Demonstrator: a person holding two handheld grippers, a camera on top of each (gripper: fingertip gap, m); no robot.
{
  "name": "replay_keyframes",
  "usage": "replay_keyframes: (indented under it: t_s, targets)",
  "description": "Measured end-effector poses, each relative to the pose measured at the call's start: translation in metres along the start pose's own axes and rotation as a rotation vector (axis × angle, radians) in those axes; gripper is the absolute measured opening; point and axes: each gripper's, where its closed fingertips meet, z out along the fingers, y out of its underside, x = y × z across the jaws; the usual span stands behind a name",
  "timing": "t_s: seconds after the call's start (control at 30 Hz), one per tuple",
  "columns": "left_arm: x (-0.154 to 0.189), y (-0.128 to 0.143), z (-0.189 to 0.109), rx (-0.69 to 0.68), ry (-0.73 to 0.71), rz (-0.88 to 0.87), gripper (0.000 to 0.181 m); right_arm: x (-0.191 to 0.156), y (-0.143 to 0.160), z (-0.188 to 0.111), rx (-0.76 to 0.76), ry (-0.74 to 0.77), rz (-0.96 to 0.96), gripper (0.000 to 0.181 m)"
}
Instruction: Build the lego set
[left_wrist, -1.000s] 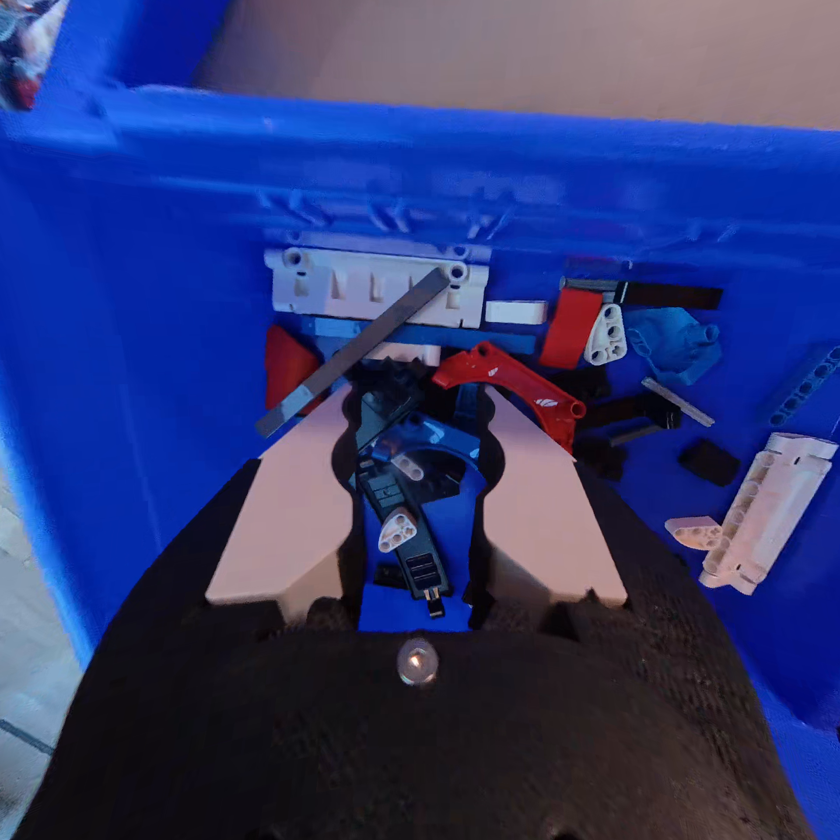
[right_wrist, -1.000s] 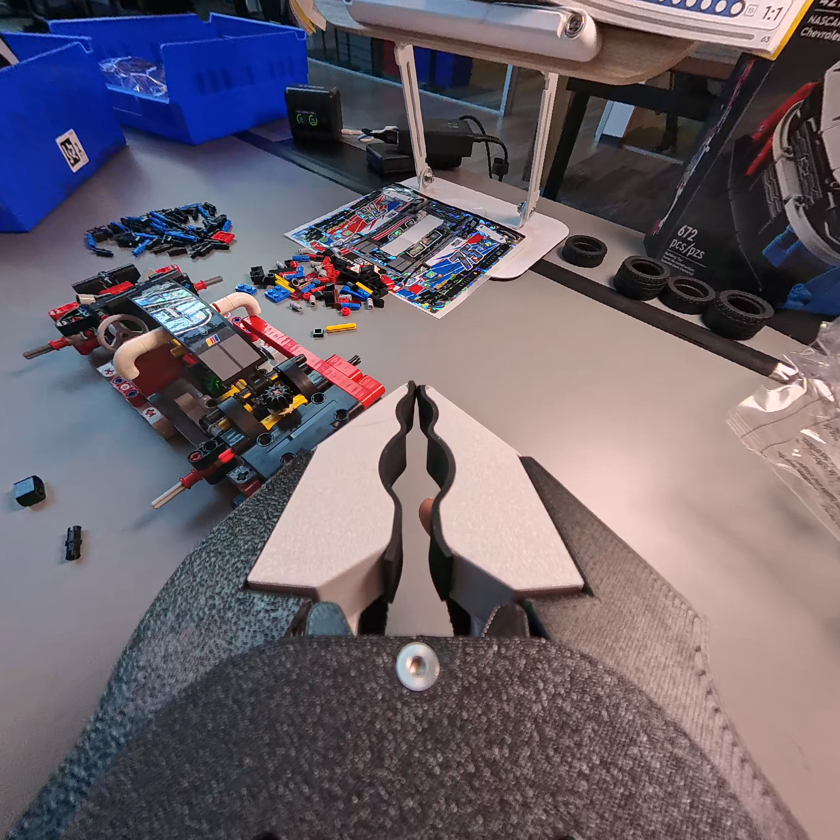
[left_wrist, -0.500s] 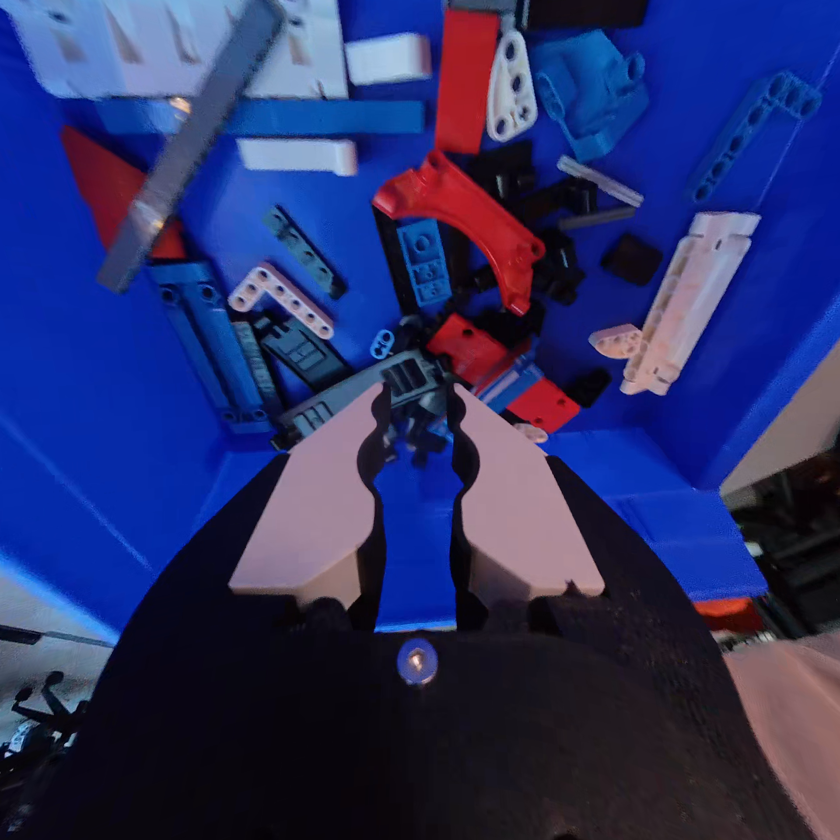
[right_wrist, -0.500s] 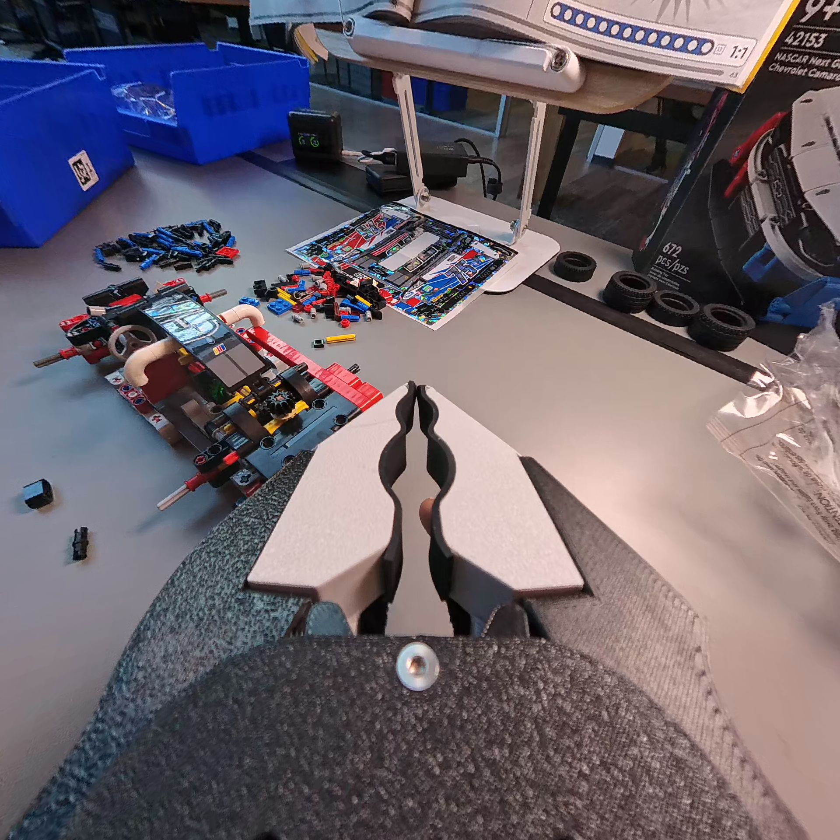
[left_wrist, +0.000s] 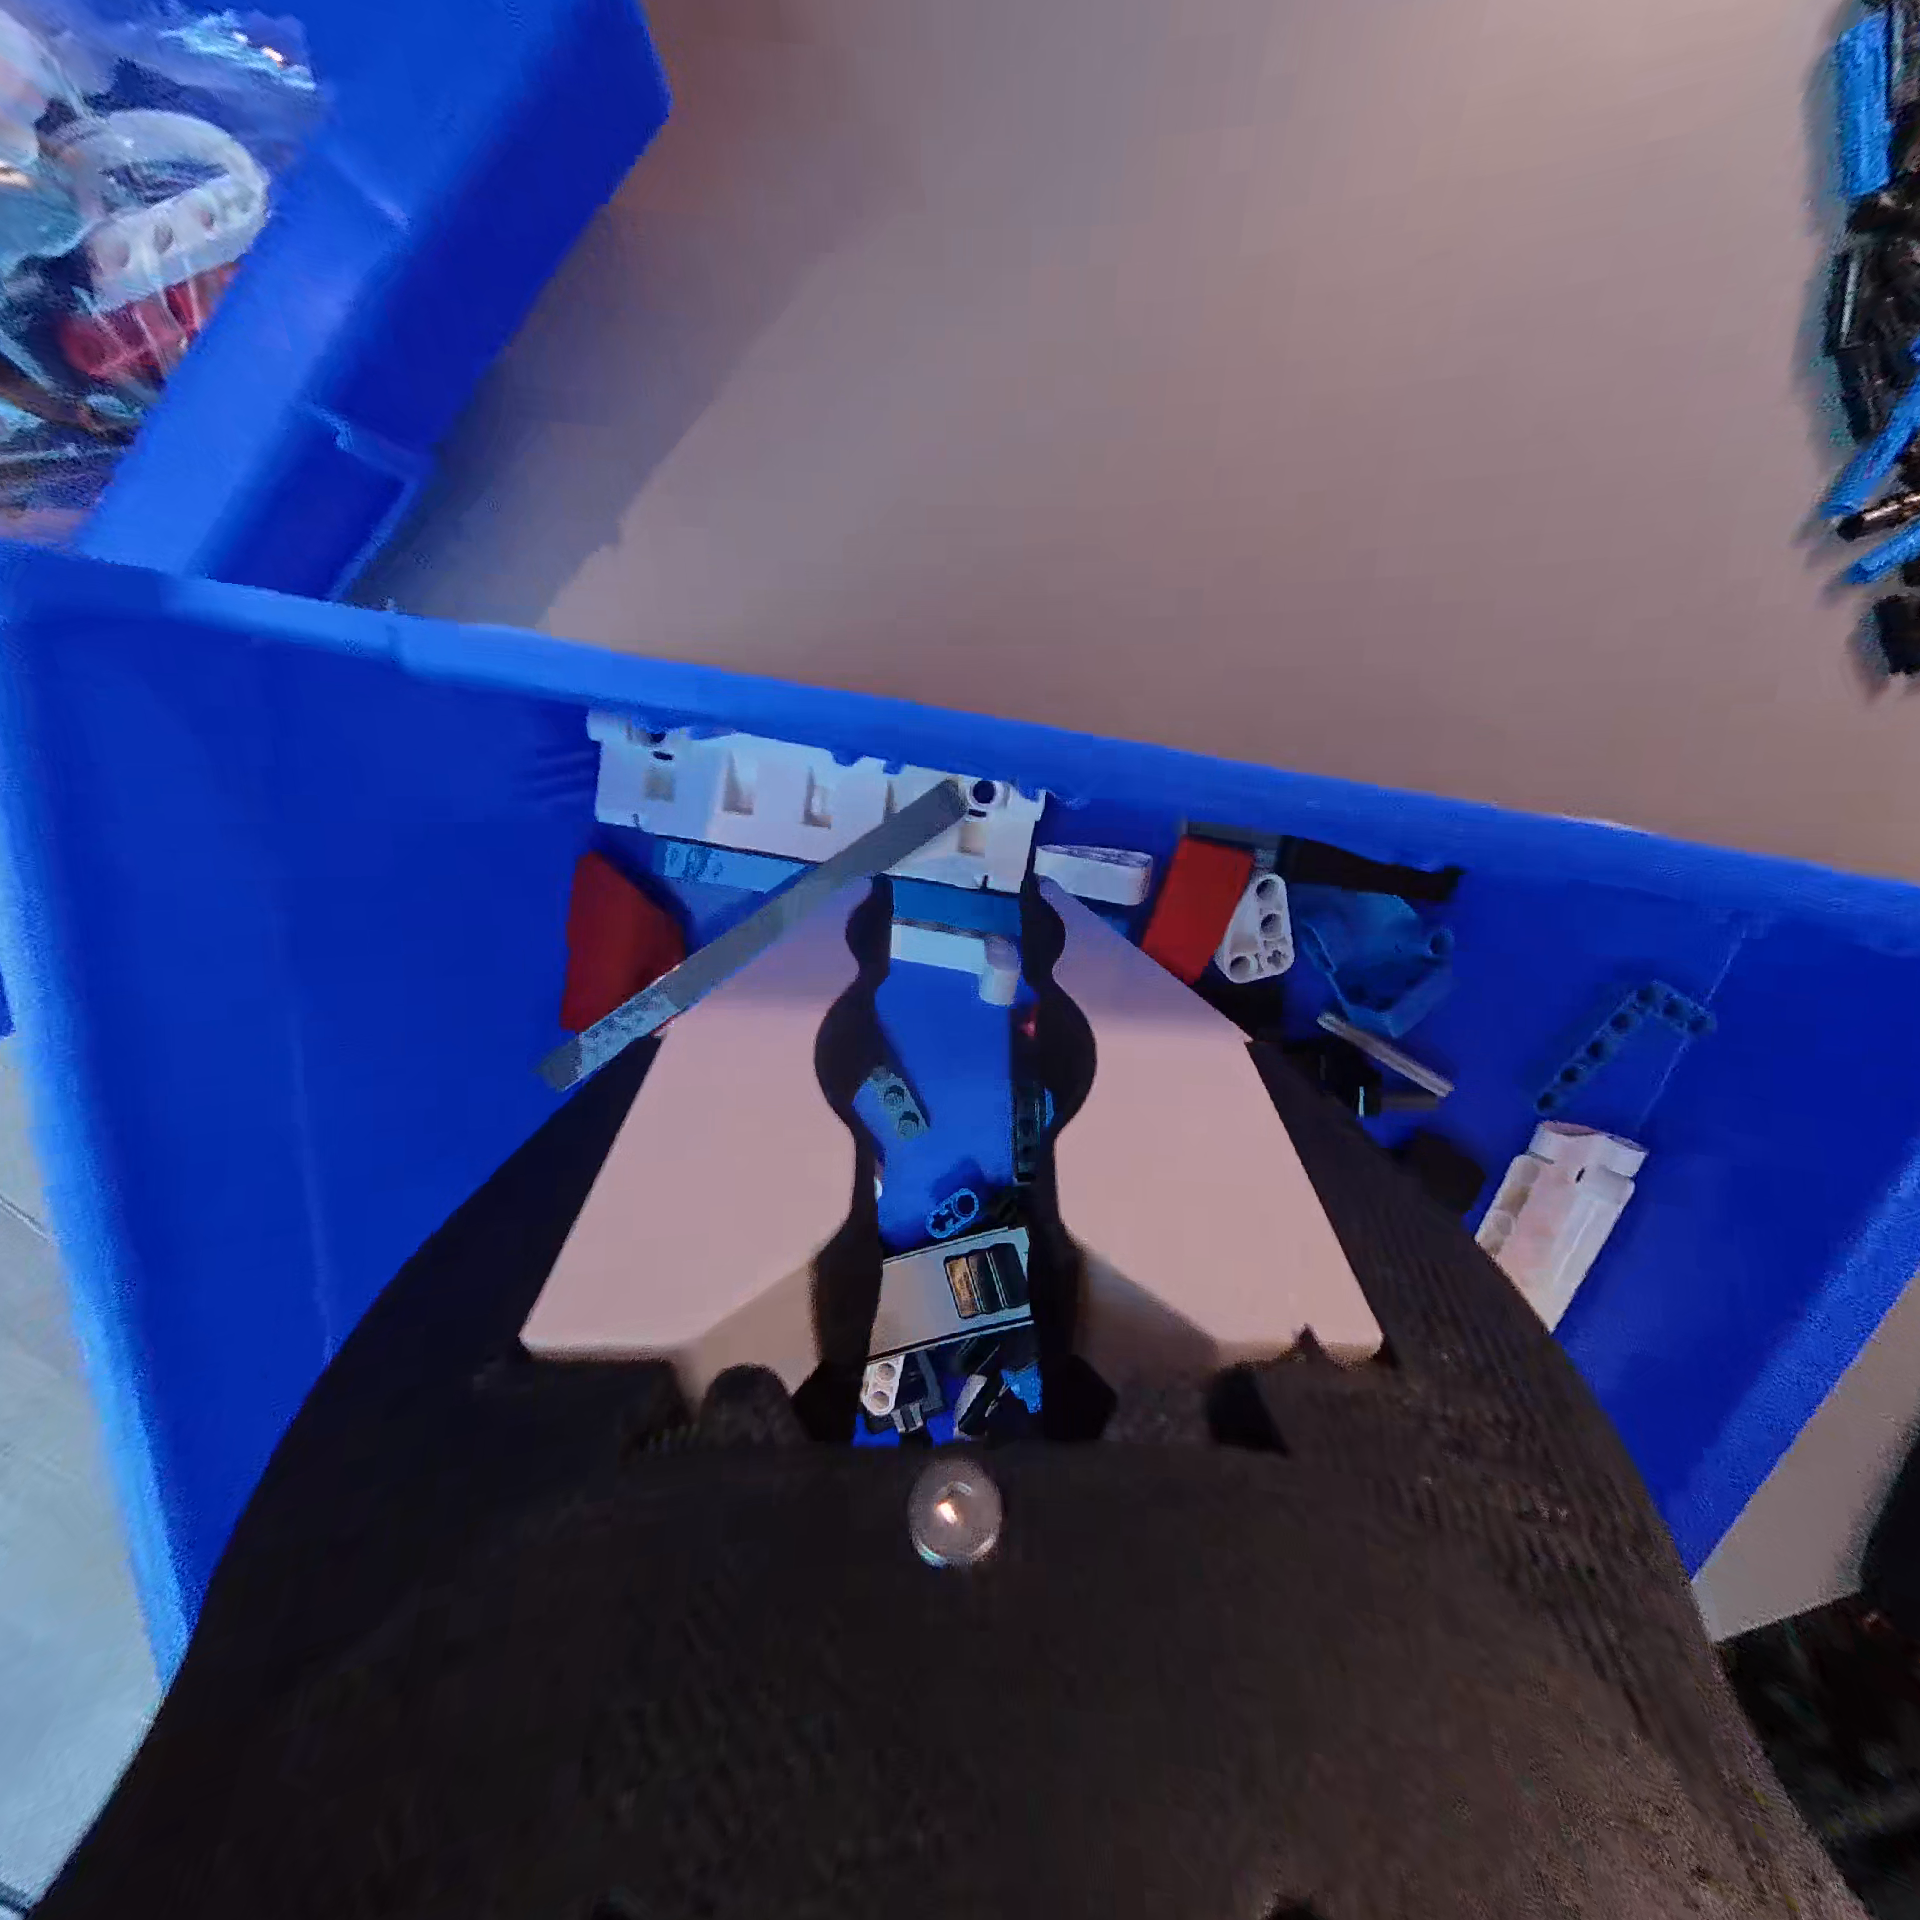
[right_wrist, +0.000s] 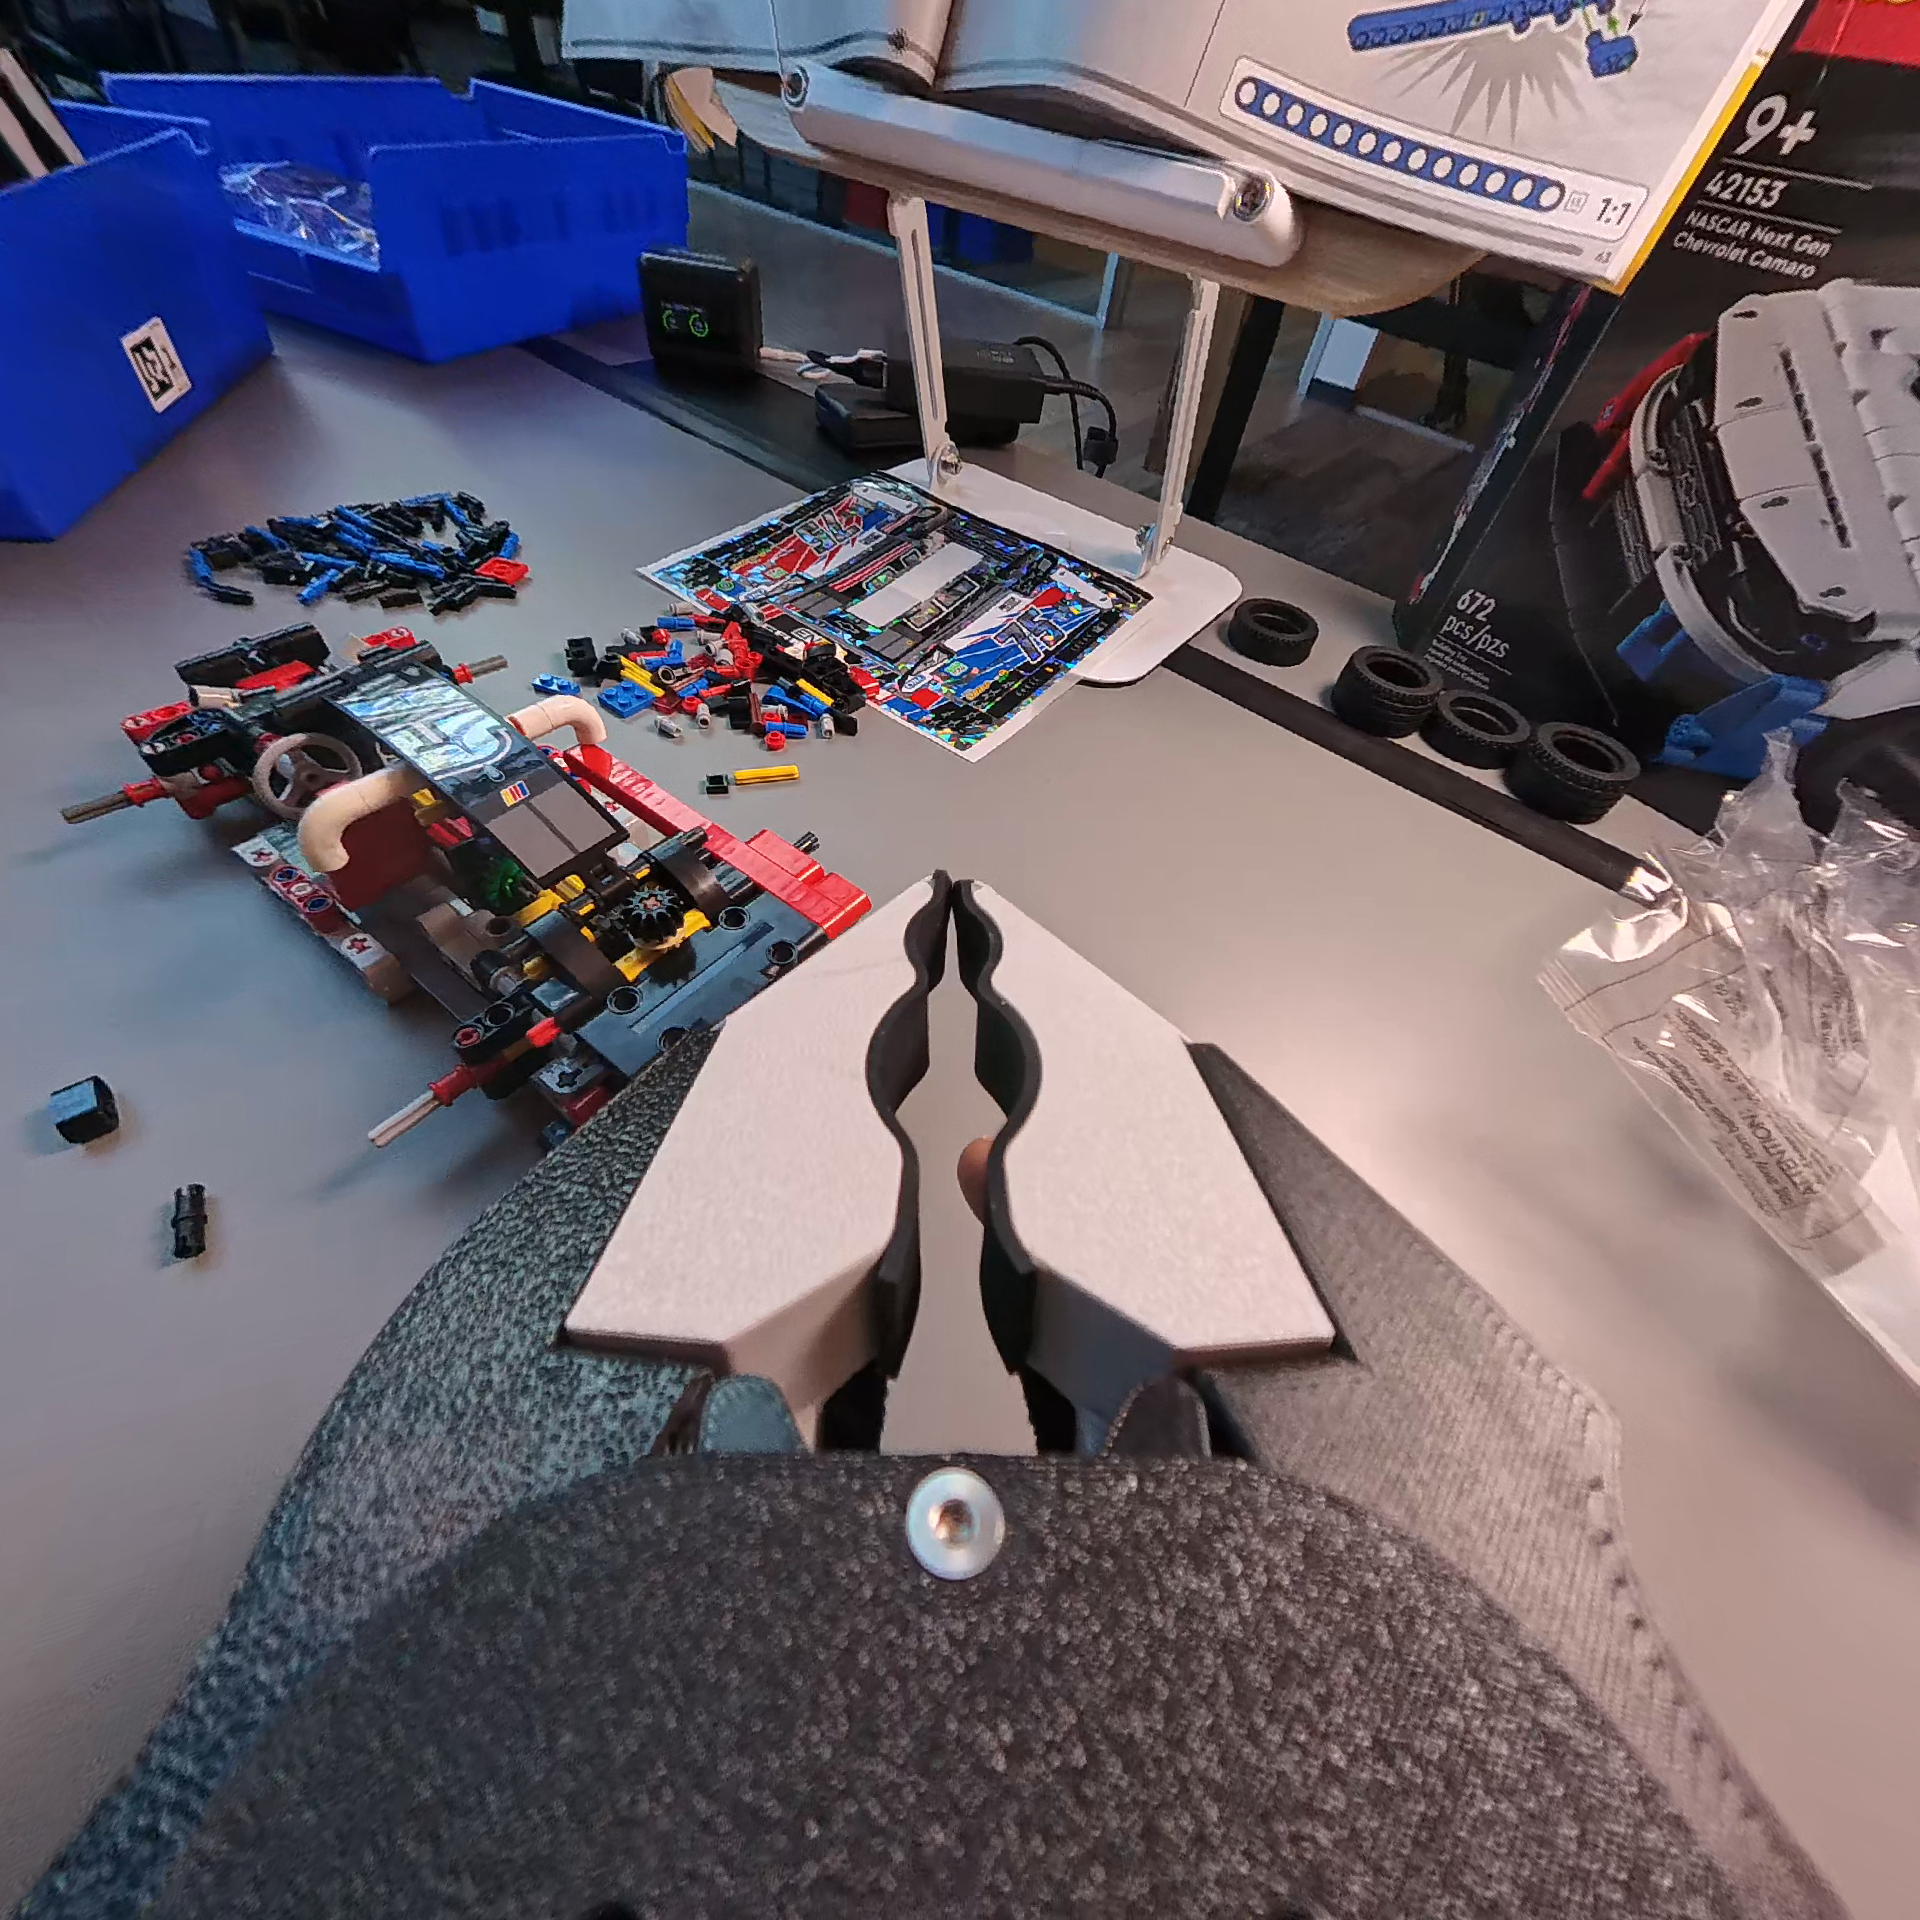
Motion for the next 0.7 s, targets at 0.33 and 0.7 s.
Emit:
replay_keyframes:
  t_s: [0.33, 0.7]
  targets:
    - [-0.018, 0.022, 0.011, -0.089, -0.032, -0.160, 0.035, 0.005, -0.022, -0.021, 0.075, 0.063, -0.044, 0.000]
    - [-0.013, 0.013, 0.016, -0.040, 0.126, -0.373, 0.034, -0.005, -0.019, -0.017, 0.065, 0.040, -0.057, 0.000]
